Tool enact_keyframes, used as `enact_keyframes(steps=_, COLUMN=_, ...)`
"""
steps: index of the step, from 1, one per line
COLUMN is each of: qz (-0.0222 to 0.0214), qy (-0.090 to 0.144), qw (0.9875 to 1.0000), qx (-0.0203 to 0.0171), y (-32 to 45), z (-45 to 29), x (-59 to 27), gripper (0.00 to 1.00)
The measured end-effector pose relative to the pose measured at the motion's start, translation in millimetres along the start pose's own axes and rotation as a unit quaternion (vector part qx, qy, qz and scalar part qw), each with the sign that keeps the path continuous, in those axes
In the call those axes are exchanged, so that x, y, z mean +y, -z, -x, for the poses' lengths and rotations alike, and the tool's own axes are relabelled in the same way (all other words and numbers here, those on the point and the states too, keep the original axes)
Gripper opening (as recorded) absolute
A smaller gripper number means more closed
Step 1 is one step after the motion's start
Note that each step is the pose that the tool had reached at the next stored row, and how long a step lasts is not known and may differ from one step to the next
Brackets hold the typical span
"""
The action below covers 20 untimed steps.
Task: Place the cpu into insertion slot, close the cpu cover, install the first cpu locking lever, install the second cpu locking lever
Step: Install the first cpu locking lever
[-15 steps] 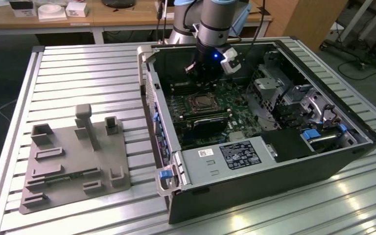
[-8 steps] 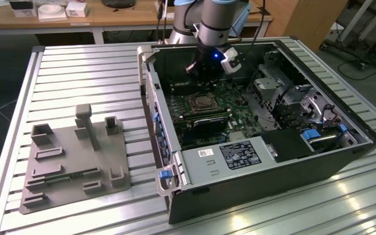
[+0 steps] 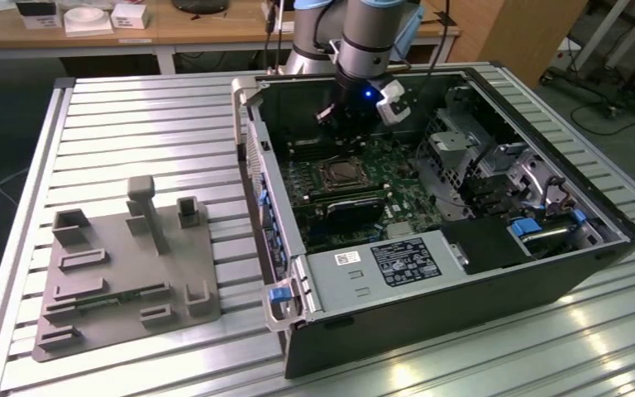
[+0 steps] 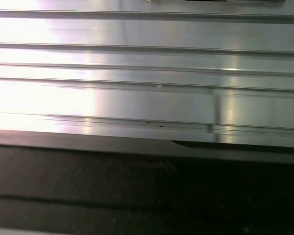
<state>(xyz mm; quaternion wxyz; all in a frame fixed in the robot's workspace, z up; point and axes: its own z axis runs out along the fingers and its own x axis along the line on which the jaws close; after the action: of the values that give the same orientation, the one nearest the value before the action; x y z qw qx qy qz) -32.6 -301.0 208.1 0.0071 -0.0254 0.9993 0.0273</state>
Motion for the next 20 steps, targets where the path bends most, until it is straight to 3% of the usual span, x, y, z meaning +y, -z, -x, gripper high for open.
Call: enact_keyframes(steps=20, qz=0.0000, qy=0.000, qw=1.0000, qx=0.0000, y=-1.9, z=4.4, x=2.6, gripper=0.11)
